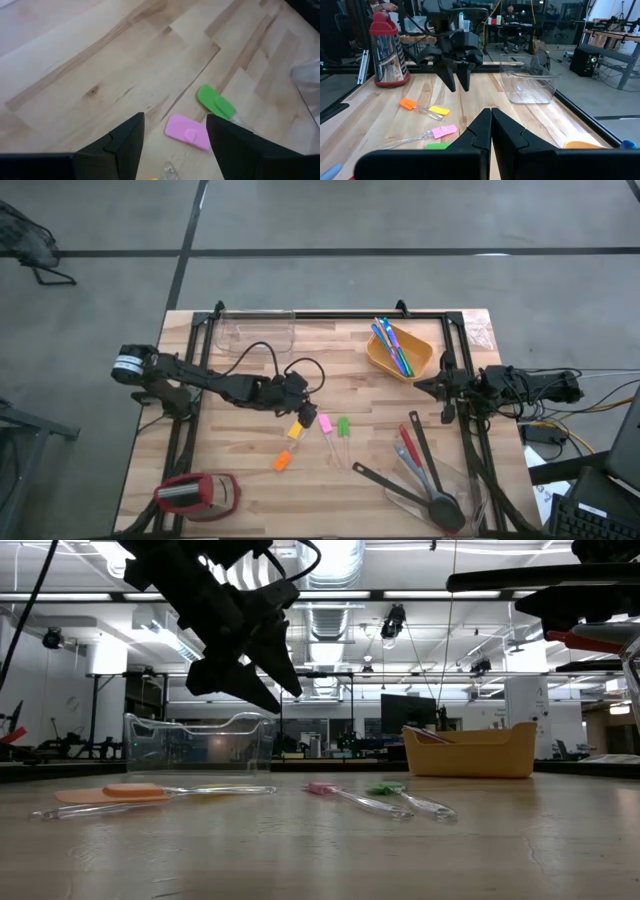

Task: Pick & Place Kitchen Items
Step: Put the orange spatula into the top transparent bin

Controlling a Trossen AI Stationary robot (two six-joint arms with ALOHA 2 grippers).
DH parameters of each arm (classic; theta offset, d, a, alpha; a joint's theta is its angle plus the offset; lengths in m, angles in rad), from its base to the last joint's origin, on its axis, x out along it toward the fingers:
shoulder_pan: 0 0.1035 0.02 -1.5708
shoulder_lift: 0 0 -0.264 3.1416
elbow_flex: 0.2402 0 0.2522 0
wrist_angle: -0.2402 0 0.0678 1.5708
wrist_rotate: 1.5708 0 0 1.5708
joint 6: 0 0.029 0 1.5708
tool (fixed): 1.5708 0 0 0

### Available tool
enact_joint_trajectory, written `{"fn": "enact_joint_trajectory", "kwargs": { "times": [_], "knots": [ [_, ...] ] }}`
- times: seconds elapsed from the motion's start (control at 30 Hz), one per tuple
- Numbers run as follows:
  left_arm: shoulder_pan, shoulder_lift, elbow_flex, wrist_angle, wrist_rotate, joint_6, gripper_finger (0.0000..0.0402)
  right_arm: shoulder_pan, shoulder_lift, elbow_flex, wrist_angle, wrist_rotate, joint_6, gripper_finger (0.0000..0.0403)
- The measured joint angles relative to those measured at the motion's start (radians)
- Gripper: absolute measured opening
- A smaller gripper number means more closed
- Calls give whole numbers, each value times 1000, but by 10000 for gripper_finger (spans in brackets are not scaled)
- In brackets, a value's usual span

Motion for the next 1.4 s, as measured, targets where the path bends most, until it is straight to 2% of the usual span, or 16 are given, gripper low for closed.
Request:
{"fn": "enact_joint_trajectory", "kwargs": {
  "times": [0.7,0.97,1.23,1.4],
  "knots": [
    [1,0,4,5,-20,-2,220,0,0,0,0,0,0,9],
    [0,0,4,63,-5,-8,220,0,0,0,0,0,0,9],
    [-9,3,4,190,5,100,220,0,0,0,0,0,0,9],
    [-29,3,29,187,32,140,220,0,0,0,0,0,0,9]
  ]
}}
